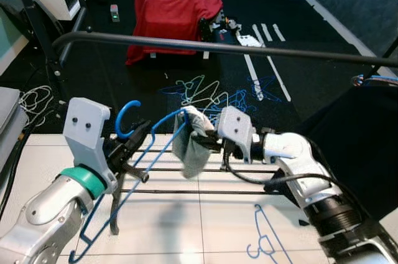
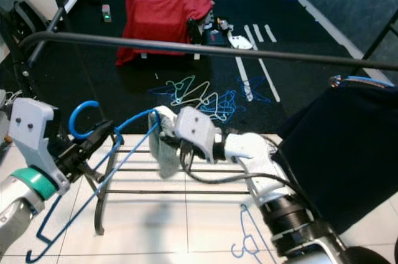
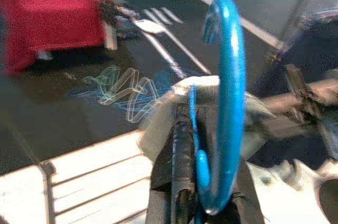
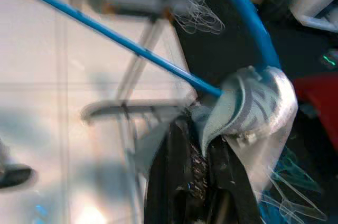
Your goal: Hang hanger
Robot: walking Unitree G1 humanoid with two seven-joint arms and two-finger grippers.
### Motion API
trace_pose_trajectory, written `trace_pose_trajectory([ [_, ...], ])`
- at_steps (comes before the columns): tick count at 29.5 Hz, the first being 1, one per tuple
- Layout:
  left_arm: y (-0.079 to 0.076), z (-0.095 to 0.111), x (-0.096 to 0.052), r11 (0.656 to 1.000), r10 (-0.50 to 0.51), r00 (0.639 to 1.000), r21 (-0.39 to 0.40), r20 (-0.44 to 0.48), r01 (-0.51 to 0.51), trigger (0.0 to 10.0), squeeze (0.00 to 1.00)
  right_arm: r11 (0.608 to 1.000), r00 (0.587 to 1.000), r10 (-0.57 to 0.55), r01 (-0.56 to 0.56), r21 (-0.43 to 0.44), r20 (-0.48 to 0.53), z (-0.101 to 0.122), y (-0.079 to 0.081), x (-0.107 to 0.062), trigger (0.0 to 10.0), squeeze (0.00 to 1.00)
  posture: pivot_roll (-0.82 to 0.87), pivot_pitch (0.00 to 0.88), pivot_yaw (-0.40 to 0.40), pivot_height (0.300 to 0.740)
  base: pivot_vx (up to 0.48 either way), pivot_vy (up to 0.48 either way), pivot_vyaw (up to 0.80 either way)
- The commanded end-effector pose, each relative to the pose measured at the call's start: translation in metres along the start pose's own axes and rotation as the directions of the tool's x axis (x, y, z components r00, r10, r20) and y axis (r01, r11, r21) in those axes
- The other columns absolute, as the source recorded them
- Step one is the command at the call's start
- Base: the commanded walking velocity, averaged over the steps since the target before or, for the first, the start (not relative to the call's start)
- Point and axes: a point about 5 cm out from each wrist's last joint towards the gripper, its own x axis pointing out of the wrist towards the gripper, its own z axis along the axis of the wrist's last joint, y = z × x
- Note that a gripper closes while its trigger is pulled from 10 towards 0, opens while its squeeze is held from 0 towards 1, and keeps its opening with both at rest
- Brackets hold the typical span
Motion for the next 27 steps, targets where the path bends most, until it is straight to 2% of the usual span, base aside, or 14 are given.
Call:
trace_pose_trajectory([
  [1, -0.006, 0.001, -0.009, 0.995, -0.101, 0.995, -0.026, -0.024, 0.1, 10.0, 0.0, 0.996, 0.996, -0.079, 0.077, -0.04, -0.051, -0.008, -0.011, -0.002, 10.0, 0.0, 0.04, 0.09, 0.042, 0.74, 0.0, 0.0, 0.0],
  [4, -0.007, 0.0, -0.017, 0.987, -0.161, 0.985, -0.023, -0.061, 0.159, 10.0, 0.0, 0.985, 0.981, -0.169, 0.165, -0.055, -0.09, -0.012, -0.024, -0.007, 10.0, 0.0, 0.05, 0.09, 0.041, 0.74, 0.0, 0.0, 0.0],
  [7, 0.002, 0.001, -0.022, 0.991, -0.131, 0.988, 0.016, -0.079, 0.132, 10.0, 0.0, 0.971, 0.963, -0.237, 0.229, -0.075, -0.127, -0.015, -0.034, -0.015, 10.0, 0.0, 0.05, 0.092, 0.04, 0.74, 0.0, 0.0, 0.0],
  [9, 0.004, 0.002, -0.022, 0.992, -0.126, 0.989, 0.015, -0.08, 0.127, 10.0, 0.0, 0.97, 0.961, -0.241, 0.231, -0.081, -0.137, -0.016, -0.035, -0.016, 10.0, 0.0, 0.05, 0.092, 0.04, 0.74, 0.0, 0.0, 0.0],
  [13, -0.001, 0.003, -0.018, 0.99, -0.143, 0.987, -0.004, -0.073, 0.143, 10.0, 0.0, 0.973, 0.967, -0.209, 0.19, -0.131, -0.148, -0.015, -0.033, -0.018, 10.0, 0.0, 0.04, 0.092, 0.042, 0.74, 0.0, 0.0, 0.0],
  [16, -0.004, 0.002, -0.017, 0.987, -0.161, 0.984, -0.016, -0.076, 0.16, 10.0, 0.0, 0.981, 0.978, -0.163, 0.146, -0.131, -0.131, -0.013, -0.031, -0.017, 10.0, 0.0, 0.04, 0.095, 0.04, 0.74, 0.0, 0.0, 0.0],
  [18, -0.006, 0.001, -0.016, 0.985, -0.171, 0.982, -0.025, -0.077, 0.17, 10.0, 0.0, 0.986, 0.986, -0.121, 0.105, -0.128, -0.117, -0.012, -0.029, -0.017, 10.0, 0.0, 0.04, 0.097, 0.034, 0.74, 0.0, 0.0, 0.0],
  [19, -0.008, 0.001, -0.016, 0.983, -0.183, 0.98, -0.036, -0.075, 0.181, 10.0, 0.0, 0.993, 0.993, -0.052, 0.04, -0.111, -0.103, -0.01, -0.023, -0.017, 10.0, 0.0, 0.04, 0.098, 0.031, 0.74, 0.0, 0.0, 0.0],
  [21, -0.01, 0.0, -0.016, 0.982, -0.191, 0.979, -0.029, -0.076, 0.189, 10.0, 0.0, 0.996, 0.994, 0.002, -0.012, -0.092, -0.105, -0.01, -0.019, -0.017, 10.0, 0.0, 0.04, 0.098, 0.028, 0.74, 0.0, 0.0, 0.0],
  [22, -0.012, 0.0, -0.016, 0.981, -0.195, 0.978, -0.011, -0.078, 0.195, 10.0, 0.0, 0.995, 0.993, 0.047, -0.056, -0.08, -0.11, -0.011, -0.016, -0.018, 10.0, 0.0, 0.04, 0.098, 0.027, 0.74, 0.0, 0.0, 0.0],
  [23, -0.014, -0.002, -0.016, 0.978, -0.191, 0.977, 0.063, -0.093, 0.197, 10.0, 0.0, 0.993, 0.985, 0.09, -0.101, -0.066, -0.148, -0.016, -0.013, -0.021, 10.0, 0.0, 0.03, 0.097, 0.022, 0.74, 0.0, 0.0, 0.0],
  [25, -0.017, -0.004, -0.017, 0.966, -0.189, 0.976, 0.157, -0.109, 0.205, 10.0, 0.0, 0.987, 0.971, 0.135, -0.149, -0.063, -0.196, -0.022, -0.011, -0.025, 10.0, 0.0, 0.03, 0.094, 0.02, 0.74, 0.0, 0.0, 0.0],
  [26, -0.017, -0.005, -0.017, 0.961, -0.182, 0.977, 0.191, -0.111, 0.2, 10.0, 0.0, 0.985, 0.966, 0.148, -0.164, -0.057, -0.214, -0.025, -0.01, -0.026, 10.0, 0.0, 0.03, 0.093, 0.019, 0.74, 0.0, 0.0, 0.0],
  [27, -0.017, -0.005, -0.017, 0.961, -0.182, 0.977, 0.191, -0.111, 0.2, 10.0, 0.0, 0.985, 0.966, 0.148, -0.164, -0.057, -0.214, -0.025, -0.01, -0.026, 10.0, 0.0, 0.03, 0.093, 0.019, 0.74, 0.0, 0.0, 0.0],
])
